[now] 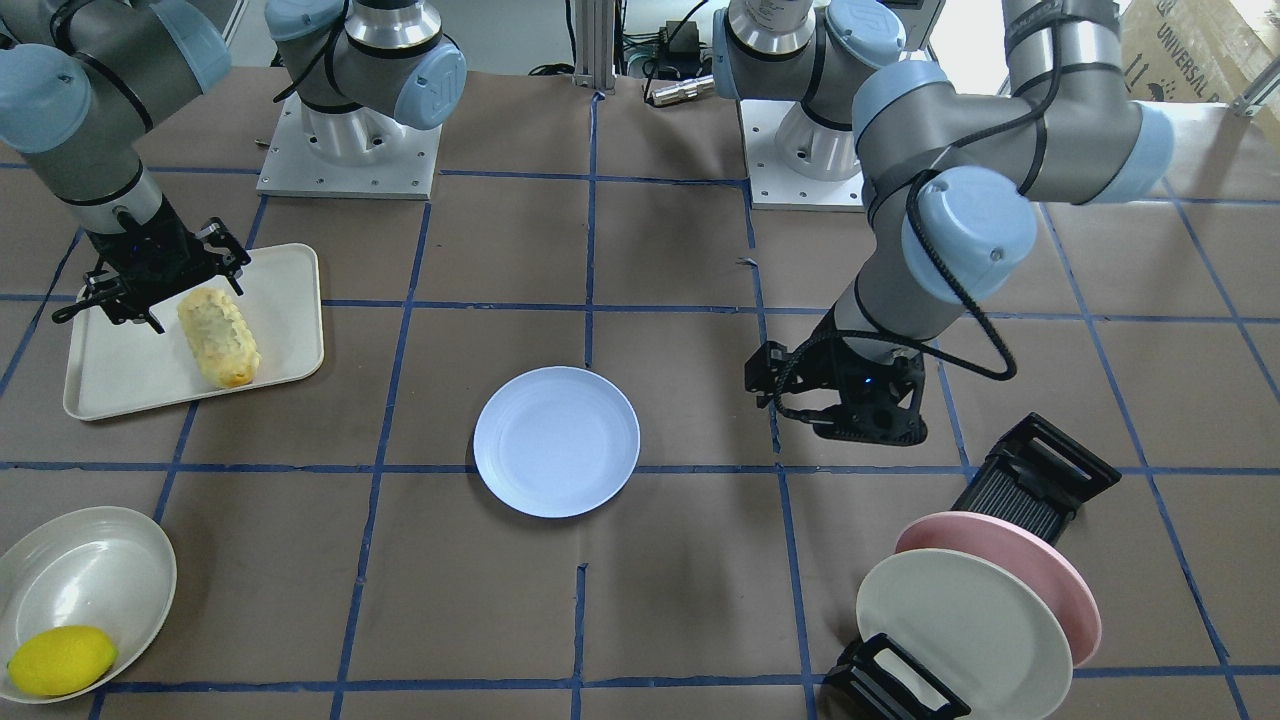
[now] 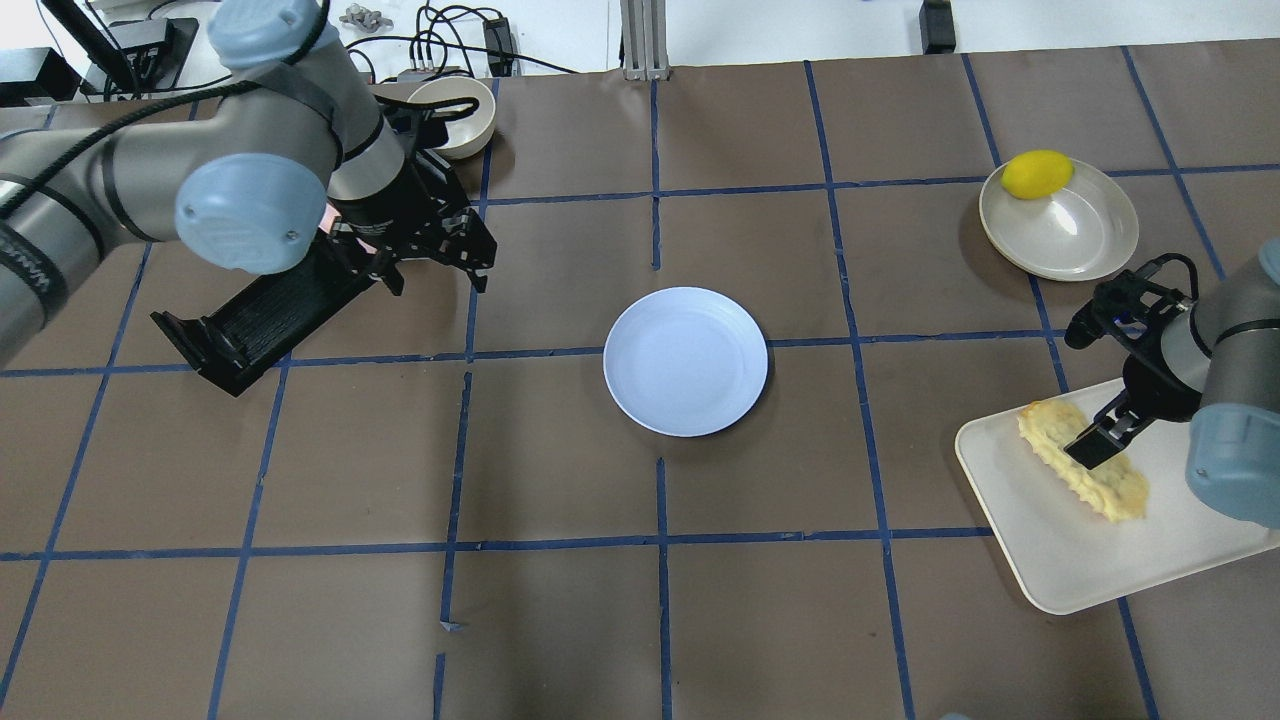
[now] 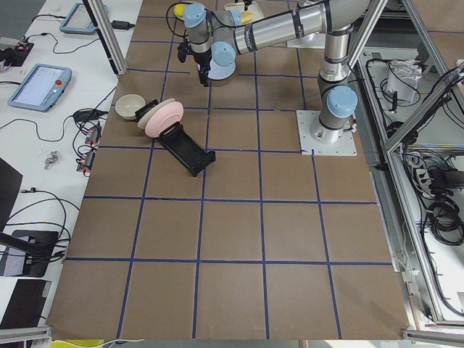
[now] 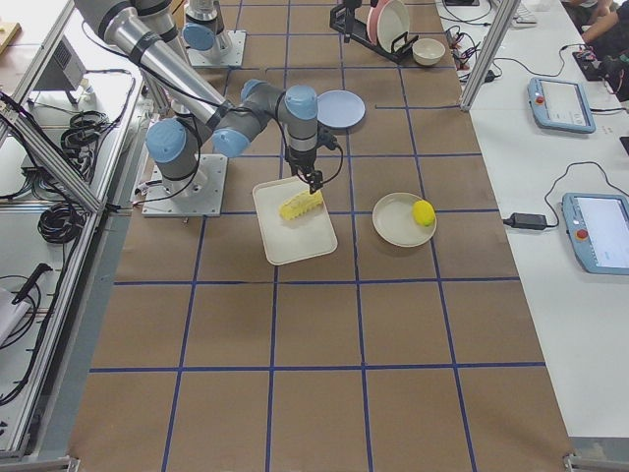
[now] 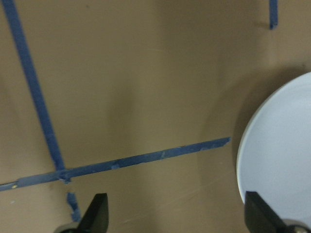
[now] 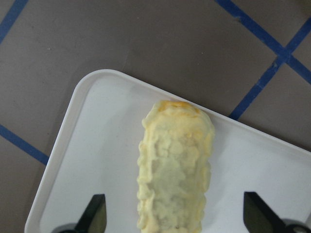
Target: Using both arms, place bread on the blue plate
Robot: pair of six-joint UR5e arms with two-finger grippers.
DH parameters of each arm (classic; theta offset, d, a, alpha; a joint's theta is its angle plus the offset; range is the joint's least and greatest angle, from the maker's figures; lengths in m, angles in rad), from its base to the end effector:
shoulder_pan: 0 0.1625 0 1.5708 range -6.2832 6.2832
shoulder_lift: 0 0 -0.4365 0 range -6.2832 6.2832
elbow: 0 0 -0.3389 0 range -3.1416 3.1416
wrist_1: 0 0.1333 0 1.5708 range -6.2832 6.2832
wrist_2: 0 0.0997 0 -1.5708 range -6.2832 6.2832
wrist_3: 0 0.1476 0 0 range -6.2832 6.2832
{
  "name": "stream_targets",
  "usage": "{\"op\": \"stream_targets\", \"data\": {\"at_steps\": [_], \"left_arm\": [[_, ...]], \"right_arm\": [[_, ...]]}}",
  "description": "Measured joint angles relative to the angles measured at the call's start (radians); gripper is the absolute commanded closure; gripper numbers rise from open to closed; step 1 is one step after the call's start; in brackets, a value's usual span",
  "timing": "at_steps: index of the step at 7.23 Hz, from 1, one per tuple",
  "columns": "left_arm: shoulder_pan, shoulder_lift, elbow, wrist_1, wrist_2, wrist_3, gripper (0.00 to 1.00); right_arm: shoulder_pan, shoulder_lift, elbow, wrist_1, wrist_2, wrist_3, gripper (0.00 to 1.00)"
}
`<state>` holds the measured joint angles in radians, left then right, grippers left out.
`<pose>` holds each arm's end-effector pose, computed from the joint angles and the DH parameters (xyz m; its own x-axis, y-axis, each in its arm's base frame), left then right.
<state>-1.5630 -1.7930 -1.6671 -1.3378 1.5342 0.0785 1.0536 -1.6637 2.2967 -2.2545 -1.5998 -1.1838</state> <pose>-0.1348 -0.5059 0.3267 -0.9968 0.0672 0.0430 0.0706 0.9941 0.0823 -0.0559 -0.3591 0.2543 -0.7849 -0.6169 0.0579 -0.6175 0.7865 0.0077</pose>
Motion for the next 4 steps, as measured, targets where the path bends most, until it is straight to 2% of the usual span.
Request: {"op": "stream_targets", "data": {"at_steps": [2,4], "left_arm": [[0.010,0.090,0.039,-0.126,0.089,0.037,0.00],[0.010,0.201,0.038,-0.193,0.106,0.048,0.00]], "right_arm": [[-0.040,0.081,0.017,-0.089,0.002,-0.038,0.01],[-0.063,0.134,0.030,-0.132,0.002,-0.057,0.01]]}}
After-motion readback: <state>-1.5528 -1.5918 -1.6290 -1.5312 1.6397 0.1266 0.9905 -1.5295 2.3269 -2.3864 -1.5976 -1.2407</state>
